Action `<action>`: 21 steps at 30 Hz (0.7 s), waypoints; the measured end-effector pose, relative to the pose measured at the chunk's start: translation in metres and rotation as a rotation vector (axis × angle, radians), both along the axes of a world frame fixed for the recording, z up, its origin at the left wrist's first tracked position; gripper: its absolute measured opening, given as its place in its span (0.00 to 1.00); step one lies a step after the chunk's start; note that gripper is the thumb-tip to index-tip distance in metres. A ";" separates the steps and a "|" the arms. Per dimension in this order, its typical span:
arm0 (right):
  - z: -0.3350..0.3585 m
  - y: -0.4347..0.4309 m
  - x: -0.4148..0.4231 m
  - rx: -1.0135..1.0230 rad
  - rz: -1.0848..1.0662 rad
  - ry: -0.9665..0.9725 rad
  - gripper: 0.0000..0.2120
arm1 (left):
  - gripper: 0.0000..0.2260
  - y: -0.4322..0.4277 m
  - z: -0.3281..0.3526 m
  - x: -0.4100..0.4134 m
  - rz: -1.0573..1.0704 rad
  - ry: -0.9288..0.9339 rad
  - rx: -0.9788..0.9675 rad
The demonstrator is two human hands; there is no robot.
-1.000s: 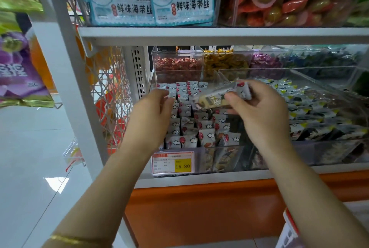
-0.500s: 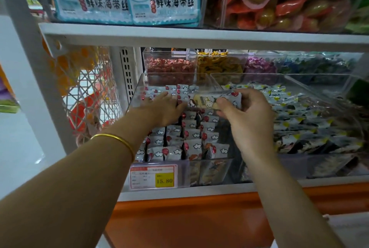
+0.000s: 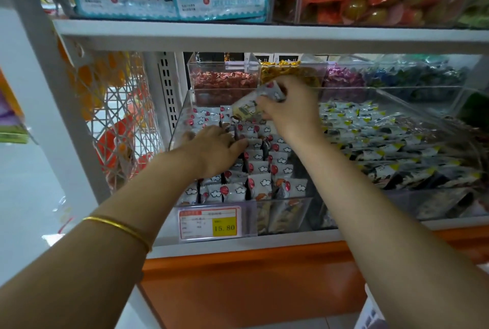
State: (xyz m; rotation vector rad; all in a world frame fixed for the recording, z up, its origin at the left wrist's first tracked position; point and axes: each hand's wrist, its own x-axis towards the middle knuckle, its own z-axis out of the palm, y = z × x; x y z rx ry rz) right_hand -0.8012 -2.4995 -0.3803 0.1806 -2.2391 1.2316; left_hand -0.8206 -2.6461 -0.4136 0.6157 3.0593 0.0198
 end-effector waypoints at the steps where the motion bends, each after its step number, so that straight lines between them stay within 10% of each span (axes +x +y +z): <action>1: 0.001 -0.006 -0.012 0.084 0.001 -0.012 0.15 | 0.26 0.000 -0.001 0.002 -0.001 0.008 0.011; 14: -0.023 -0.026 -0.082 0.942 0.097 -0.236 0.12 | 0.31 -0.010 0.002 0.046 0.009 0.172 -0.125; 21: -0.015 -0.020 -0.098 0.545 0.089 -0.229 0.13 | 0.33 -0.016 -0.006 0.059 -0.025 0.301 -0.171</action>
